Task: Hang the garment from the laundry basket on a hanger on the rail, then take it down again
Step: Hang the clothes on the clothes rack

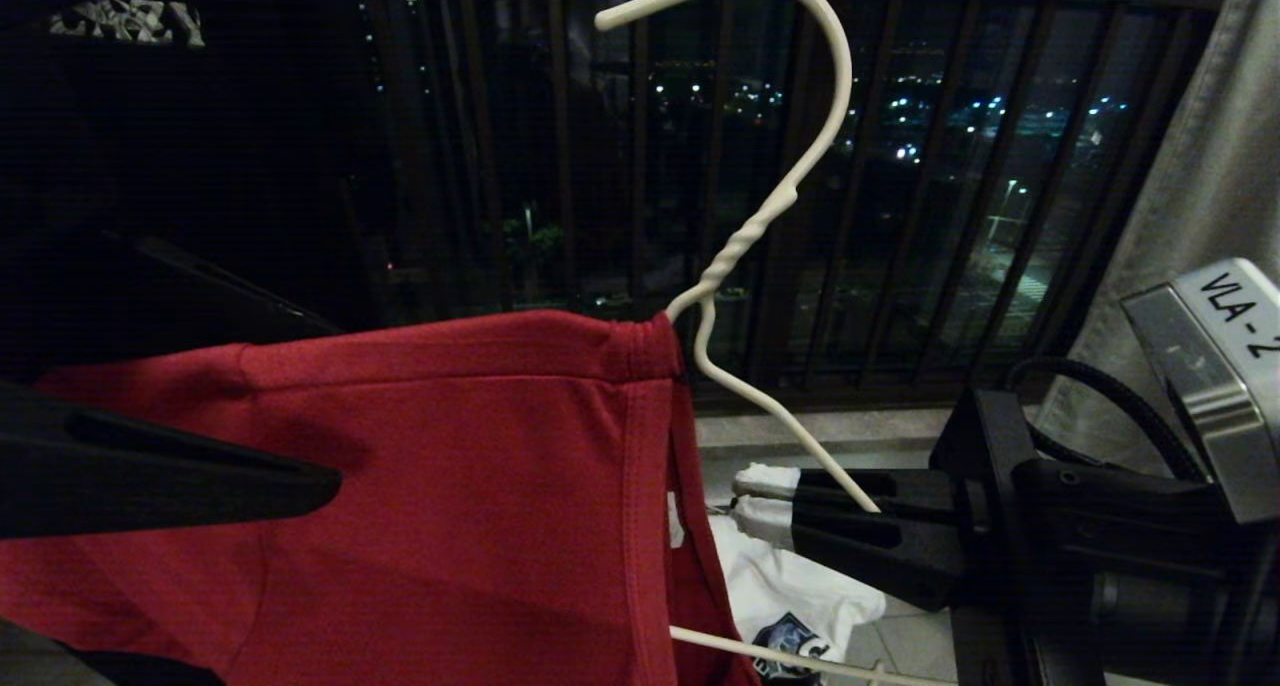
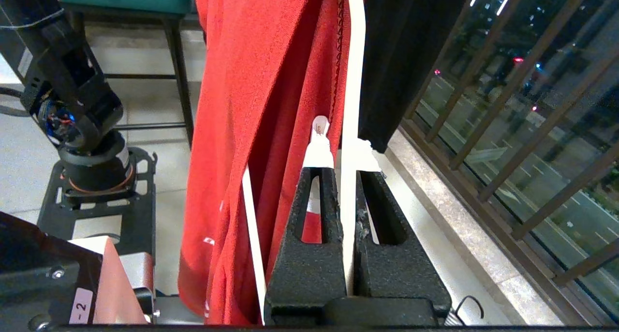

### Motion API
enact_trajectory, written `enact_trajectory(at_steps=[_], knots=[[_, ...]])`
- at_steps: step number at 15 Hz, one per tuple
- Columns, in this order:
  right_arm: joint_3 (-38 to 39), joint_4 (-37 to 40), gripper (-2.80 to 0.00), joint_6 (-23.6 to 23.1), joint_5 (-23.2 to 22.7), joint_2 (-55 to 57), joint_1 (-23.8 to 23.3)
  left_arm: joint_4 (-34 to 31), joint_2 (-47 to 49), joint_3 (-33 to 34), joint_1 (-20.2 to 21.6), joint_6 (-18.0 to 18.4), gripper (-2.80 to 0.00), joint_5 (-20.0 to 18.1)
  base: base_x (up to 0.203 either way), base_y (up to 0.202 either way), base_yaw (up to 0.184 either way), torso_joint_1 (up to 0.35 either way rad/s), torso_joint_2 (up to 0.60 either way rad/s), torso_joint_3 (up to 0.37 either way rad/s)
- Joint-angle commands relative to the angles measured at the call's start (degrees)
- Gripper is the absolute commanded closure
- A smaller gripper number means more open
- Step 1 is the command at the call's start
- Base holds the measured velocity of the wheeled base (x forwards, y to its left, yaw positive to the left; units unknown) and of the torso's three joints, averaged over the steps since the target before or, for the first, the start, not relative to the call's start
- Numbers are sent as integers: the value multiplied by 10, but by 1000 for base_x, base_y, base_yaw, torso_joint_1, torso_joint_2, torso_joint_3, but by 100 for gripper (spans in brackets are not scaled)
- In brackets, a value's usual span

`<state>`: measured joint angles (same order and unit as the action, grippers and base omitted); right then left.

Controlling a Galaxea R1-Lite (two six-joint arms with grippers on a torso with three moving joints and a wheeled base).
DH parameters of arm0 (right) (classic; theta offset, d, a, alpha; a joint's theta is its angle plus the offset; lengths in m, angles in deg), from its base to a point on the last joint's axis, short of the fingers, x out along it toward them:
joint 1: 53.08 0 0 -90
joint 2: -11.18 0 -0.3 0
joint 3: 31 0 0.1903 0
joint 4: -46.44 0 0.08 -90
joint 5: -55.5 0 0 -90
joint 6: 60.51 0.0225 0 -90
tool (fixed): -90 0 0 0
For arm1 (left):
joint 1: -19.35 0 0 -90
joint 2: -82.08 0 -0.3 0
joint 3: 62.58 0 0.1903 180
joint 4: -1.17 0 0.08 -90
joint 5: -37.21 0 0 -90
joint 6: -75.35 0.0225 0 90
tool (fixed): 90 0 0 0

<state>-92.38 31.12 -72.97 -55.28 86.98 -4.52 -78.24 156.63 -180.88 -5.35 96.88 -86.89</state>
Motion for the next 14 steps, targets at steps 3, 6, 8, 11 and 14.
enact_trajectory(at_steps=[3, 6, 8, 11, 14], knots=[[-2, -3, 0, 0, -1, 0, 0, -4, -3, 1, 0, 4, 0, -2, 0, 0, 0, 0, 0, 0], [-5, -2, 0, 1, 0, 0, 0, -4, -3, 1, 0, 4, 0, -2, 0, 0, 0, 0, 0, 0], [-5, -1, 0, 7, 3, 1, 0, -4, -4, 1, 0, 4, 0, -2, 0, 0, 0, 0, 0, 0], [-6, -1, 0, 19, 3, 0, 0, -4, -4, 1, 0, 4, 0, -2, 0, 0, 0, 0, 0, 0], [-8, -1, 0, 20, 4, 0, 0, -4, -4, 0, 0, 4, 0, -2, 0, 0, 0, 0, 0, 0]])
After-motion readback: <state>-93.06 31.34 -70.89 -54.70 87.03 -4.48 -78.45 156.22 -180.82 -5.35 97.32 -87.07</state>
